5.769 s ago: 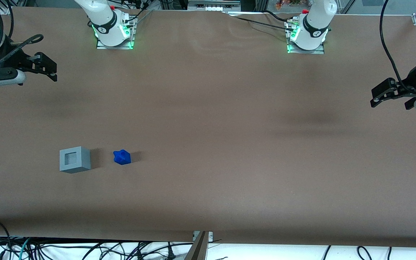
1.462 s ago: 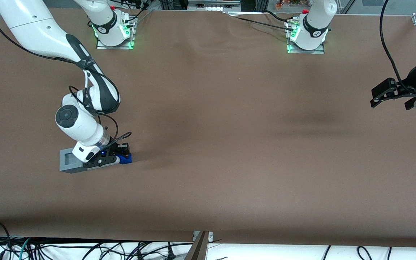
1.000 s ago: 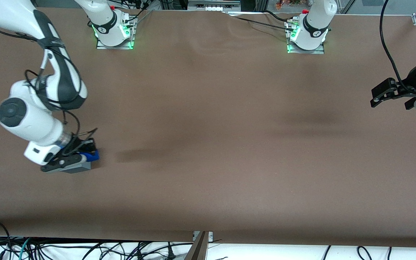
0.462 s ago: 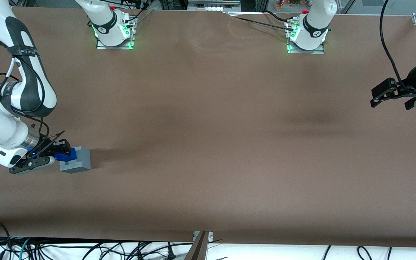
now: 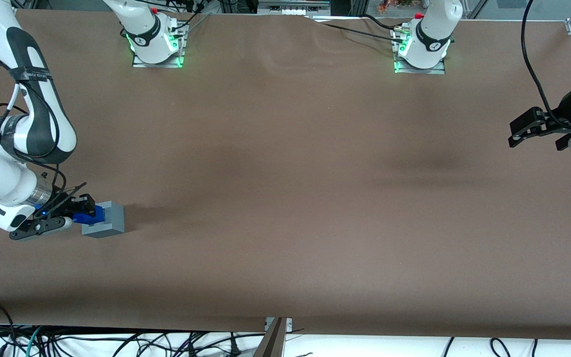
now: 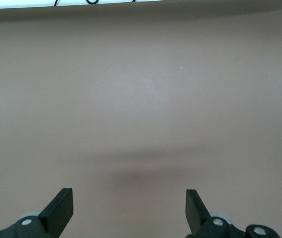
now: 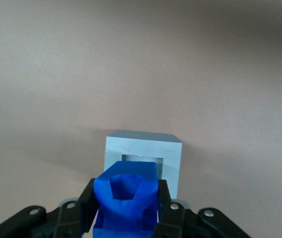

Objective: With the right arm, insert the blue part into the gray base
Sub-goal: 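Carry the blue block over the gray base's square hole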

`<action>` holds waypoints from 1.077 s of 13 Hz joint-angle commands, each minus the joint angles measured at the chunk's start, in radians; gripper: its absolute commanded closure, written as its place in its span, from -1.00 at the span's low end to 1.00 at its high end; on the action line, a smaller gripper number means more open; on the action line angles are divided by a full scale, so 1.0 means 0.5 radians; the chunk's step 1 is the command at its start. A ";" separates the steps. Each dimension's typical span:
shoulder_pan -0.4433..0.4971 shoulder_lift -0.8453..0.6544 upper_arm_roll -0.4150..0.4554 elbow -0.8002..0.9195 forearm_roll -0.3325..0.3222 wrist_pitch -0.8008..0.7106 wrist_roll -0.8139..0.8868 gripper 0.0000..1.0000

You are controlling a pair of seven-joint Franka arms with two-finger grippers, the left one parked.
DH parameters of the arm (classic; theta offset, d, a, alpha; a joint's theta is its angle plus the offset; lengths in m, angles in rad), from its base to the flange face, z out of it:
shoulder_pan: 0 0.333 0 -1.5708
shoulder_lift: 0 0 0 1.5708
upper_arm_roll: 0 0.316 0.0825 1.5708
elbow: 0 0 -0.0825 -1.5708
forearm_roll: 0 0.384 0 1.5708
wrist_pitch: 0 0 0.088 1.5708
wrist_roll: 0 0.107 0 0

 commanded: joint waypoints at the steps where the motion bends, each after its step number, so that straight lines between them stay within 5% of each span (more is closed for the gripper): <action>1: -0.029 0.036 0.000 0.025 0.033 0.051 -0.032 0.40; 14: -0.026 0.070 0.000 0.019 0.061 0.054 0.076 0.39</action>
